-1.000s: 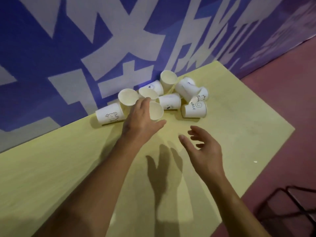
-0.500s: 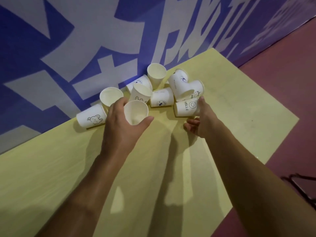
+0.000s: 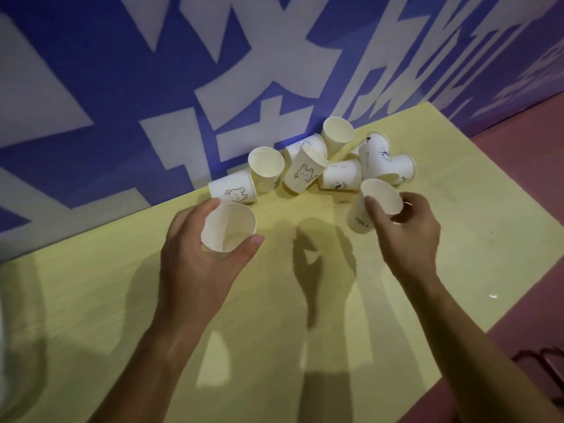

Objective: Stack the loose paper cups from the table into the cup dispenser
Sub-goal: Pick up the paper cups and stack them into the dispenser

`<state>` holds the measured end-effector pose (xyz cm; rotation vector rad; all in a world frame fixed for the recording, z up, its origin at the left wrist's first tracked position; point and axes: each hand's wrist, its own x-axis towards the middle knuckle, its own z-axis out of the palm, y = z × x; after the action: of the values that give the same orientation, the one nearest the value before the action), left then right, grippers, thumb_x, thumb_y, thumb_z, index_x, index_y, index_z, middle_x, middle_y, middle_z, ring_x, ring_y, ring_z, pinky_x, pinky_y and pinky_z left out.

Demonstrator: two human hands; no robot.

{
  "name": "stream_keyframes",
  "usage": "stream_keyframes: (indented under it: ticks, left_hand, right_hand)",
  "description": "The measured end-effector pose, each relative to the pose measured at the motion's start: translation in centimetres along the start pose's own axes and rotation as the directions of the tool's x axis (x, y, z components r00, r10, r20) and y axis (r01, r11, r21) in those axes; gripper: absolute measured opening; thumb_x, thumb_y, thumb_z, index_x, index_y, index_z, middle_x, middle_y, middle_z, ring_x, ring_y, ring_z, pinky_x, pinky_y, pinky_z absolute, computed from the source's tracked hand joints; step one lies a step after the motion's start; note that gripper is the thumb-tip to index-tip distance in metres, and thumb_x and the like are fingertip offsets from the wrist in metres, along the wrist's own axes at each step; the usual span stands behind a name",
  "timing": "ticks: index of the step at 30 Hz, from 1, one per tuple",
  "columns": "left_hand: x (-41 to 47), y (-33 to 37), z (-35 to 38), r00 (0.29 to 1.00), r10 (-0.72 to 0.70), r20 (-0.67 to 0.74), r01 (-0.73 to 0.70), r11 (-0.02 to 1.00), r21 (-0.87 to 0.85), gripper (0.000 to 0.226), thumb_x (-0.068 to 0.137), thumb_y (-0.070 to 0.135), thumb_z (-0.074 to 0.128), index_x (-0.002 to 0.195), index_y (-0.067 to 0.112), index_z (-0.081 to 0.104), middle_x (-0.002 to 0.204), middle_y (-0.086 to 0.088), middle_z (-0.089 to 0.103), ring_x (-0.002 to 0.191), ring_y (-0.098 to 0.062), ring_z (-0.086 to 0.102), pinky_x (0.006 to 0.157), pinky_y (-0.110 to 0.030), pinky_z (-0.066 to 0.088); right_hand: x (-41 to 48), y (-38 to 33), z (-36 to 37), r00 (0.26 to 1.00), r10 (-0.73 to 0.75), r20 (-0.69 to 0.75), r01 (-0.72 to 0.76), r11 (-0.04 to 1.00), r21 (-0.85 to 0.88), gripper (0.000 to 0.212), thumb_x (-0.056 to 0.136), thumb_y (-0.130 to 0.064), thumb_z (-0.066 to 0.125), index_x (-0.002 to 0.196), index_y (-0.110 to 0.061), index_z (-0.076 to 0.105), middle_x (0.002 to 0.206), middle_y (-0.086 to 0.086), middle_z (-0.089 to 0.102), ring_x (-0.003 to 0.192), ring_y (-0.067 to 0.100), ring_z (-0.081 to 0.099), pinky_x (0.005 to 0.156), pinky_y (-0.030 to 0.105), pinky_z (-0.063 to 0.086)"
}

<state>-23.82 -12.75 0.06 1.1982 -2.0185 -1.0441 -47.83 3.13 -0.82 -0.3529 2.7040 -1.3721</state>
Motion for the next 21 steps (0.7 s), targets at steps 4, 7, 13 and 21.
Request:
stream_keyframes:
  ticks: [4, 7, 13, 21]
  left_hand:
    - [-2.8, -2.1, -5.4, 0.995, -0.086, -0.044, 0.085, 0.996, -0.027, 0.092, 0.063, 0.068, 0.076, 0.144, 0.031, 0.051, 0.136, 0.017, 0.054, 0.118, -0.007, 0.051, 0.094, -0.033, 0.049]
    - [-5.1, -3.9, -9.9, 0.991, -0.113, -0.068, 0.109, 0.992, -0.057, 0.088, 0.061, 0.072, 0.074, 0.138, 0.034, 0.054, 0.13, 0.022, 0.057, 0.109, -0.003, 0.056, 0.085, -0.018, 0.045]
    - [-10.2, -7.6, -18.6, 0.978, -0.148, -0.15, 0.134, 0.986, -0.103, 0.077, 0.062, 0.07, 0.082, 0.13, 0.044, 0.056, 0.127, 0.029, 0.058, 0.118, 0.006, 0.055, 0.09, -0.008, 0.043]
    - [-14.0, -11.6, -27.2, 0.944, -0.175, -0.28, 0.147, 0.982, -0.118, 0.079, 0.064, 0.067, 0.077, 0.134, 0.037, 0.058, 0.133, 0.019, 0.058, 0.121, -0.001, 0.056, 0.085, -0.004, 0.044]
  right_hand:
    - [-8.3, -3.6, 1.4, 0.926, -0.311, 0.213, 0.312, 0.95, 0.032, 0.052, 0.082, -0.044, 0.085, 0.124, -0.029, 0.058, 0.112, -0.019, 0.067, 0.106, 0.002, 0.064, 0.08, 0.023, 0.053]
    - [-14.1, -5.9, 3.4, 0.851, -0.417, 0.319, 0.413, 0.907, 0.082, 0.065, 0.078, -0.052, 0.083, 0.132, -0.026, 0.057, 0.12, -0.018, 0.066, 0.11, 0.002, 0.063, 0.087, 0.024, 0.055]
    - [-24.6, -10.7, 6.7, 0.74, -0.524, 0.421, 0.473, 0.851, 0.227, 0.072, 0.073, -0.056, 0.081, 0.133, -0.024, 0.059, 0.126, -0.021, 0.065, 0.108, -0.007, 0.063, 0.087, 0.006, 0.048]
    - [-33.1, -14.4, 10.6, 0.619, -0.589, 0.519, 0.469, 0.808, 0.358, 0.067, 0.074, -0.053, 0.084, 0.131, -0.03, 0.058, 0.125, -0.024, 0.065, 0.107, -0.005, 0.065, 0.085, 0.005, 0.048]
